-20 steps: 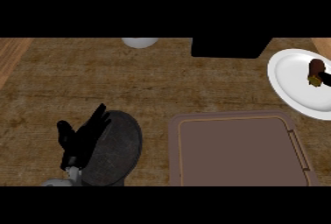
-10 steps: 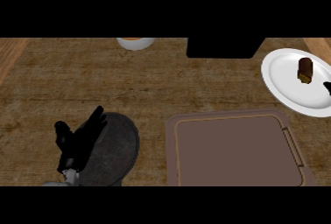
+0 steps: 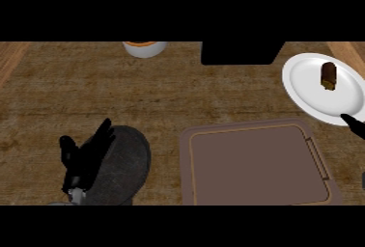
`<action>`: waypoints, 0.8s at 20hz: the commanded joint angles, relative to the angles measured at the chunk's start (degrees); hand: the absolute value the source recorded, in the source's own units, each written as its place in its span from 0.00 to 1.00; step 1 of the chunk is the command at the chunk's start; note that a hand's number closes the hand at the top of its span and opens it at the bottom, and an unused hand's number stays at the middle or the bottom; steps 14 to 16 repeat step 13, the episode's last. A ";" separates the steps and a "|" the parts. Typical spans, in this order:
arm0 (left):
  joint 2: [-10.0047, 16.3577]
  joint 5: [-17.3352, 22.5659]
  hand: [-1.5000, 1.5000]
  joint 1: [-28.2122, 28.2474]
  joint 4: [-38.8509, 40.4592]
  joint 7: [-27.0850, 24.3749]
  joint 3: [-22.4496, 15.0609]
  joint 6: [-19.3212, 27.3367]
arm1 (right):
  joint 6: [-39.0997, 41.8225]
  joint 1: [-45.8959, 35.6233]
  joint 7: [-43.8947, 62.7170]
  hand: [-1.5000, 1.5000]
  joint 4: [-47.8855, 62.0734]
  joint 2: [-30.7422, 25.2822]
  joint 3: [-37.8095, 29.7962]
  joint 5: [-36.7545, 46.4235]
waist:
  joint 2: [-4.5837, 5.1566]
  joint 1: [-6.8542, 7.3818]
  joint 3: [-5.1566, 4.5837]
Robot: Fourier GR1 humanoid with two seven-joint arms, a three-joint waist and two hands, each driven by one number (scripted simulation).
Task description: Pick the sweet potato from the tray and place it in the plate
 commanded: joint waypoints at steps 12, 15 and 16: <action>-1.09 -1.22 0.50 -0.66 2.01 0.15 1.52 -2.26 | -5.26 21.09 17.54 0.00 -33.73 14.76 17.35 6.44 | 0.29 0.31 -0.10; -0.69 -1.11 0.50 1.95 -3.05 1.56 1.40 -1.56 | -6.20 22.61 20.60 0.00 -36.92 16.34 18.96 8.26 | 0.25 0.39 -0.11; -0.69 -1.11 0.50 1.95 -3.05 1.56 1.40 -1.56 | -6.20 22.61 20.60 0.00 -36.92 16.34 18.96 8.26 | 0.25 0.39 -0.11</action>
